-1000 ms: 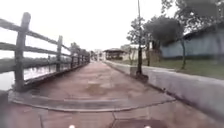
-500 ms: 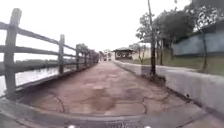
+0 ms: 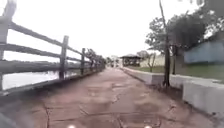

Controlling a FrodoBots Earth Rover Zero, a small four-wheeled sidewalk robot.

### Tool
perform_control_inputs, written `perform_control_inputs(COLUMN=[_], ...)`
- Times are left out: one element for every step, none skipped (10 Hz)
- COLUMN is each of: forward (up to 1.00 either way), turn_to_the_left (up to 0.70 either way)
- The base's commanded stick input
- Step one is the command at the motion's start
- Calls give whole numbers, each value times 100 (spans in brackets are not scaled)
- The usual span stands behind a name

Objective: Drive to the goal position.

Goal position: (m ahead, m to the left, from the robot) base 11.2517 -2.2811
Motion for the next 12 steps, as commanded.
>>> perform_control_inputs(forward=[100,100,100,100,100,100,100,100,100,100,100,100], turn_to_the_left=[11,11,8,1,-7,-14,-21,-29,-29,-29,-29,-29])
